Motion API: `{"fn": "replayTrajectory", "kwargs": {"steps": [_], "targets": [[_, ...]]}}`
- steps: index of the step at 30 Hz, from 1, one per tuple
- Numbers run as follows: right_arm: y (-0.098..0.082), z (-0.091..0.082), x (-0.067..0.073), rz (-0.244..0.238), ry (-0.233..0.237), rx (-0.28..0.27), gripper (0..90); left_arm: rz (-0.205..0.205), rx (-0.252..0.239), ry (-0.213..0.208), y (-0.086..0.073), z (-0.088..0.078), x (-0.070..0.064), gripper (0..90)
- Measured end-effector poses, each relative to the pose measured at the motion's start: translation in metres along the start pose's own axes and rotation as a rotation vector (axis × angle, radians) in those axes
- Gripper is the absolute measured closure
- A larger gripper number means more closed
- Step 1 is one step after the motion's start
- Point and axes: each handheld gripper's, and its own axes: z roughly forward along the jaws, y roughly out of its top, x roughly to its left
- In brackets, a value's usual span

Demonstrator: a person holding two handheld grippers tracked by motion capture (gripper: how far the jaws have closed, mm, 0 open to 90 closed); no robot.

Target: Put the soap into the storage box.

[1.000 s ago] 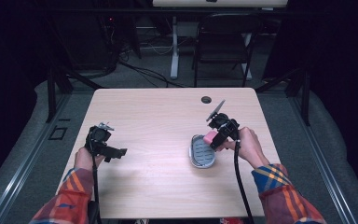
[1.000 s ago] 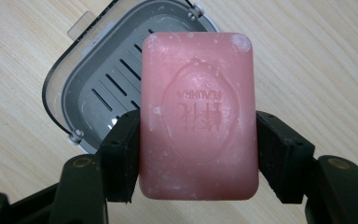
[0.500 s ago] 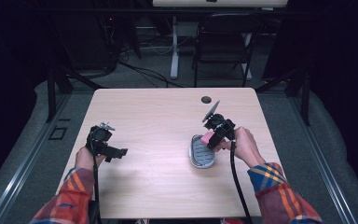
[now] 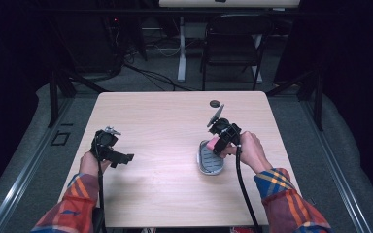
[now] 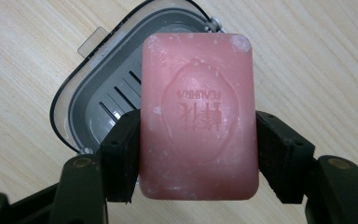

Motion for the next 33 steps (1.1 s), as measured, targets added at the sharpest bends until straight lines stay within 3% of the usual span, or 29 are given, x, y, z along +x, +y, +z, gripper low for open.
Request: {"fn": "replayTrajectory", "kwargs": {"steps": [16,33], "targets": [[0.011,0.009,0.010,0.015,-0.027,0.040,37.2,0.010,0.006,-0.004,0.001,0.001,-0.002,0.0],[0.018,0.022,0.021,0.093,-0.023,0.088,37.0,0.015,0.009,-0.005,0.001,-0.001,0.000,0.0]]}}
